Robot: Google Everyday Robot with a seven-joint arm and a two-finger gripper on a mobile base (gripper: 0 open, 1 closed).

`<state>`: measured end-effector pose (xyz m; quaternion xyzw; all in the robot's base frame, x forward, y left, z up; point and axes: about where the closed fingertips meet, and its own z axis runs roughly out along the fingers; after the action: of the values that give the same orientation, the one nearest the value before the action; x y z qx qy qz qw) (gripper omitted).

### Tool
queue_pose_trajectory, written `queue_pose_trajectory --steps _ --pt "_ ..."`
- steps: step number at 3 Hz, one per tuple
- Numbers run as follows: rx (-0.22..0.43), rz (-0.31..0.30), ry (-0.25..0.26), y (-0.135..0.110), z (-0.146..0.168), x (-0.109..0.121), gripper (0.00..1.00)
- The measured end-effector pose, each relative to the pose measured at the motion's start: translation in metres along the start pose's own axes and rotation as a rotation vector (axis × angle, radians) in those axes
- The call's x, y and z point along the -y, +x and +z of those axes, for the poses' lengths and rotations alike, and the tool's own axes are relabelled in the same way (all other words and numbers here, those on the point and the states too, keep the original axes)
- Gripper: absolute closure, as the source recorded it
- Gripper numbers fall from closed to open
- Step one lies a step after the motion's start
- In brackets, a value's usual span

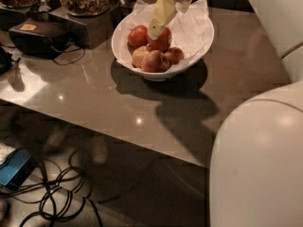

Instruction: Pick apple from white bowl

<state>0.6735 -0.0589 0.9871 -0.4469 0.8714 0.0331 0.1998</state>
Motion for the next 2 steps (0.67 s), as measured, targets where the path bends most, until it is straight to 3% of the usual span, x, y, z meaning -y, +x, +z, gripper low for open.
queue_pose_trajectory --steps 2 --pt "-0.016 -0.028 -0.024 -0.0079 0.0154 -0.0034 0.16"
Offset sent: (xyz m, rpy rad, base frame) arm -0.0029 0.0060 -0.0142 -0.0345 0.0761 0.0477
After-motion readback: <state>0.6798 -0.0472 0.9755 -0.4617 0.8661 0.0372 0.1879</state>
